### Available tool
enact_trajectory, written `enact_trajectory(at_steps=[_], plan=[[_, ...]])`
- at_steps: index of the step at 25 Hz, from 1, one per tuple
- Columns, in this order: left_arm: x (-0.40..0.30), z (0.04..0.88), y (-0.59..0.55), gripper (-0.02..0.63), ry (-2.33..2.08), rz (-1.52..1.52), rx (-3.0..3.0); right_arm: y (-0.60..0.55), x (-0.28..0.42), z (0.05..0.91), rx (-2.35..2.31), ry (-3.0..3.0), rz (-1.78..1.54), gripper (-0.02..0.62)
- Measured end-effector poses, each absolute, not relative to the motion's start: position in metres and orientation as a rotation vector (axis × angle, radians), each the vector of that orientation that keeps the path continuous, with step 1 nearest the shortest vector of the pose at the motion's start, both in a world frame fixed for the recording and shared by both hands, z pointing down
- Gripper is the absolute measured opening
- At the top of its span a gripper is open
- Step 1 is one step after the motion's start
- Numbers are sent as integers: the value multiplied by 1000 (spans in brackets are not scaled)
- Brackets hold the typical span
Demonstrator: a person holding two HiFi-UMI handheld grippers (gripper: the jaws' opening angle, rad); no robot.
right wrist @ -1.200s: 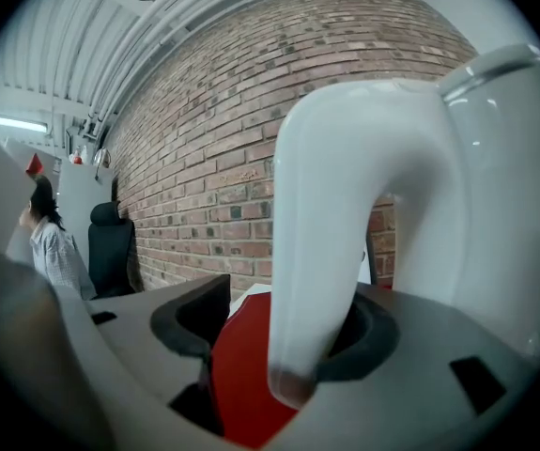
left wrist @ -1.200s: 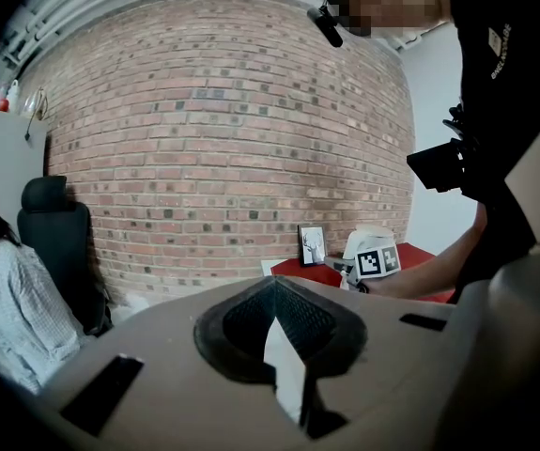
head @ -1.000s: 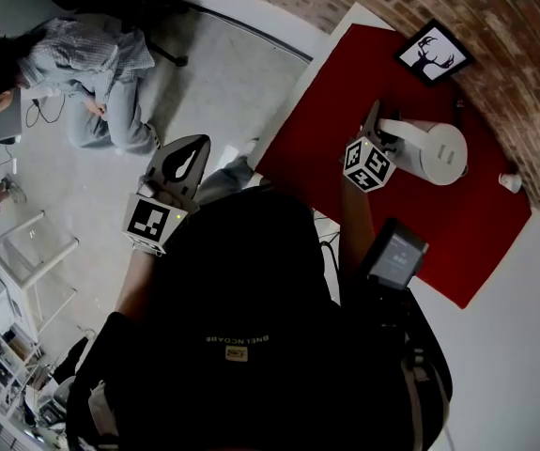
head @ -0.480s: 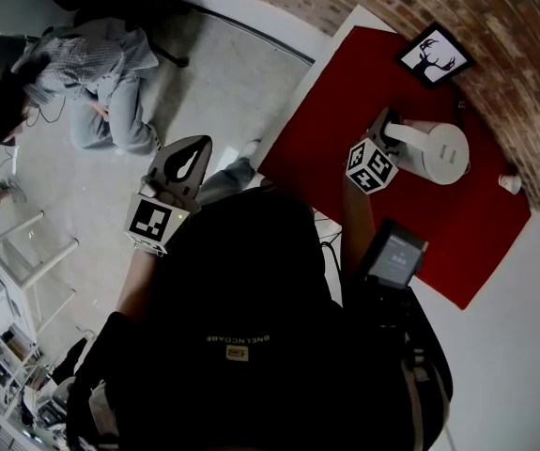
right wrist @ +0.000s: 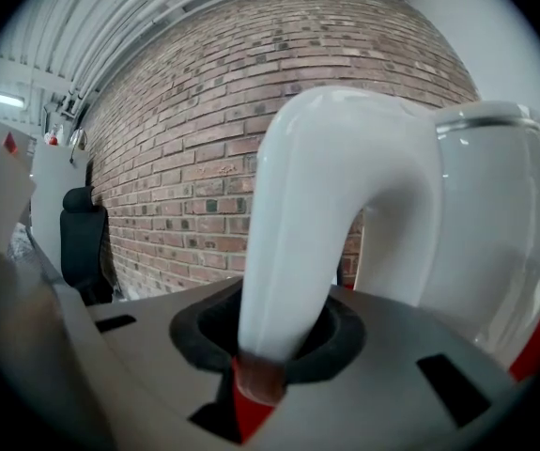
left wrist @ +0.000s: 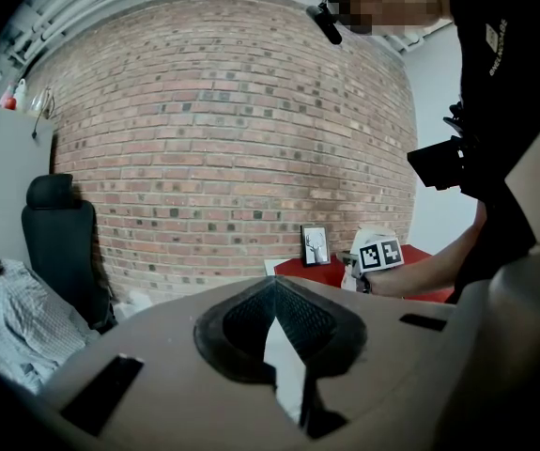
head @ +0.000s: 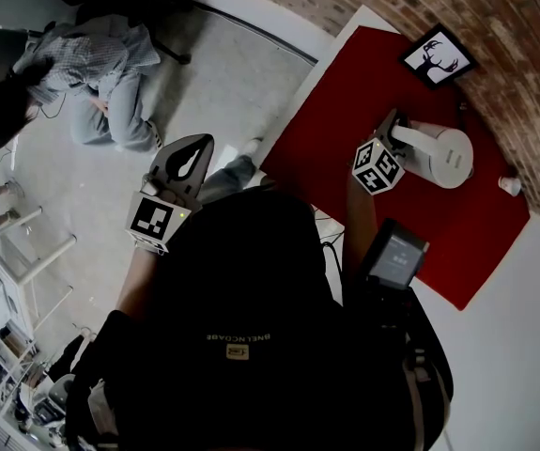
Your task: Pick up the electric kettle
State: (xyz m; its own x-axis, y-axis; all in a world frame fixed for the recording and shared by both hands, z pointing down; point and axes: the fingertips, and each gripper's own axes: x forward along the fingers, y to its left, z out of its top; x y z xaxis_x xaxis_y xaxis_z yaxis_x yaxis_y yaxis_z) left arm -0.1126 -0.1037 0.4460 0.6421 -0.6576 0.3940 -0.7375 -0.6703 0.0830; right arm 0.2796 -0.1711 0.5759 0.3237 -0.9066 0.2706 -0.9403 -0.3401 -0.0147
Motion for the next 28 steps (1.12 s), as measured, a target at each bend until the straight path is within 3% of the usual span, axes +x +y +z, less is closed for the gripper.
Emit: enact_trajectory(at_steps=[28], plan=[[-120, 438, -96, 3, -1144, 421, 2657, -180, 244, 531, 2316, -1865, 281, 98]])
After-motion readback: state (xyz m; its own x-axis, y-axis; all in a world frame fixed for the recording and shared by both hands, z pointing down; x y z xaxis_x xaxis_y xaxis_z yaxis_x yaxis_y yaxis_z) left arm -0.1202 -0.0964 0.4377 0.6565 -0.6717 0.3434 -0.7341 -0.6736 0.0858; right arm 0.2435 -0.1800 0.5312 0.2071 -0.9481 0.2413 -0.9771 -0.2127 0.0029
